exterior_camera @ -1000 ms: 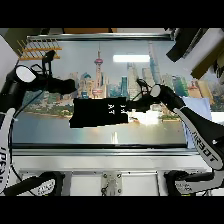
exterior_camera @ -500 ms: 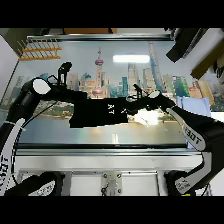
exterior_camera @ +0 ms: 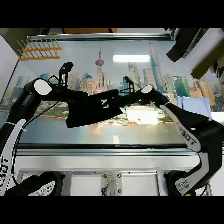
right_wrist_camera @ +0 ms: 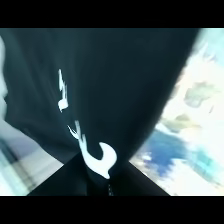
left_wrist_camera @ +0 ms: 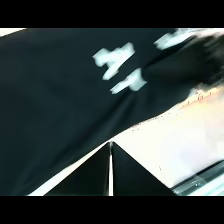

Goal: Fold the clothes and pants, and hang the long-sleeved shirts on hangers.

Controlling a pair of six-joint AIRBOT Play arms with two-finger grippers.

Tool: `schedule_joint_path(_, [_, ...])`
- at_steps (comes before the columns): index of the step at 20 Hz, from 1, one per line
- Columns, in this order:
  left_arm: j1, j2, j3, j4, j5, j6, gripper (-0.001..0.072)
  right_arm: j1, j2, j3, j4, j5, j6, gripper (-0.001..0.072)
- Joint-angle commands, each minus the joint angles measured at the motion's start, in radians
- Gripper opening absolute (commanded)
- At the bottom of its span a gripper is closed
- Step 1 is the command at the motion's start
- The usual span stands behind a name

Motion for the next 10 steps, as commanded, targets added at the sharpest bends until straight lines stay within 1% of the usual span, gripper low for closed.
schedule_joint_path(1, [0.000,0.000,0.000,0.001,0.001,-0.002,0.0010,-0.161,0.175,0.010,-0.369,0.021,0.235,0.0009])
schedule_joint_path(3, [0.000,0.000,0.000,0.001,0.003,-0.002,0.0009,-0.305,0.277,0.010,-0.545,0.077,0.307,0.0009])
schedule_joint_path(5, [0.000,0.000,0.000,0.001,0.008,-0.002,0.0009,-0.452,0.356,0.010,-0.645,0.119,0.336,0.0009])
schedule_joint_path(8, [0.000,0.000,-0.001,0.001,0.008,-0.002,0.0009,-0.662,0.443,0.009,-0.670,0.135,0.342,0.0009])
schedule_joint_path(10, [0.000,0.000,-0.001,0.001,0.008,-0.002,0.0009,-0.777,0.483,0.009,-0.671,0.135,0.373,0.0009])
